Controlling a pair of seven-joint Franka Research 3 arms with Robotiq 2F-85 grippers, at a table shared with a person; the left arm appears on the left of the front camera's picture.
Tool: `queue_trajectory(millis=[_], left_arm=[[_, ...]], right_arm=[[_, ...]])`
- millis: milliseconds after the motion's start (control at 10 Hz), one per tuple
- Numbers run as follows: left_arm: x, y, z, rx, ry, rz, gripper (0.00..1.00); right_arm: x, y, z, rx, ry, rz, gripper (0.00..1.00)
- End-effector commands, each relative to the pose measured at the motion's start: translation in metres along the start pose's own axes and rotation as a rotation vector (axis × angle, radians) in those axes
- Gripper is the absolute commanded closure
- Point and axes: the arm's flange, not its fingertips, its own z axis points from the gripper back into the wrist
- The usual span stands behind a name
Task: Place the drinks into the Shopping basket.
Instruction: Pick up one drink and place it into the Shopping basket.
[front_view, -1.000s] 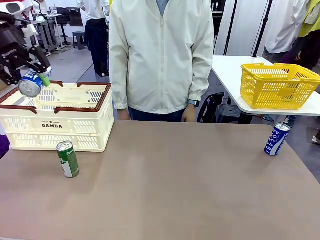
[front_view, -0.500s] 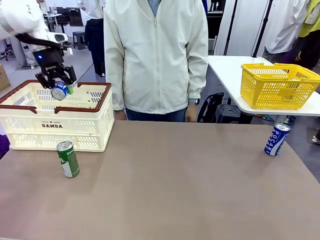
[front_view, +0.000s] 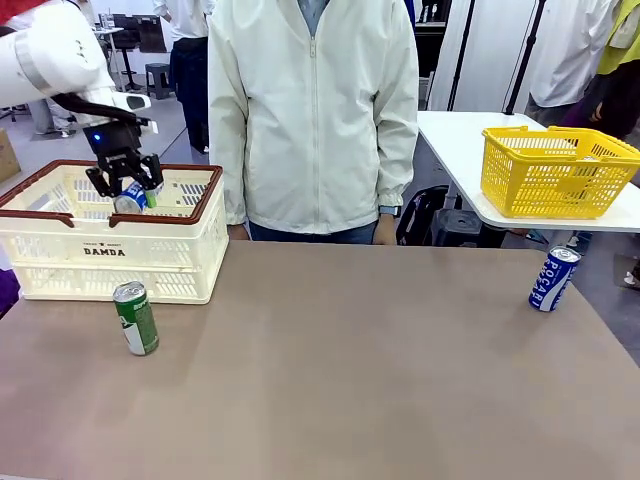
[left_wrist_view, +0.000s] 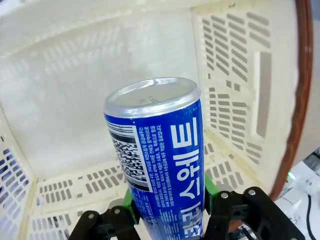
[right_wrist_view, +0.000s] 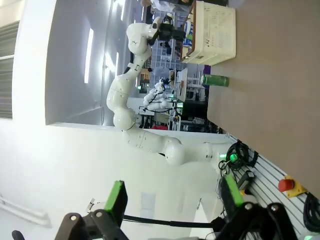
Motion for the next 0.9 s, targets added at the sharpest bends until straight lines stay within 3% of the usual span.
queue_trajectory(millis=[0, 400, 600, 700, 800], left_arm=[[0.012, 0.009, -0.029, 0.064, -0.012, 0.042, 1.00], [0.024, 0.023, -0.066, 0.061, -0.077, 0.087, 1.00], [0.026, 0.026, -0.080, 0.095, -0.055, 0.103, 1.00], [0.024, 0.026, -0.083, 0.089, -0.061, 0.096, 0.74], [0.023, 0.027, -0.083, 0.086, -0.064, 0.098, 0.16]], right_arm=[[-0.009, 0.010, 0.007, -0.006, -0.019, 0.015, 0.00], [-0.009, 0.010, 0.007, -0.006, -0.019, 0.015, 0.00], [-0.009, 0.010, 0.007, -0.006, -0.019, 0.015, 0.00], [-0.009, 0.010, 0.007, -0.006, -0.019, 0.015, 0.00], [-0.009, 0.010, 0.007, -0.006, -0.019, 0.015, 0.00]])
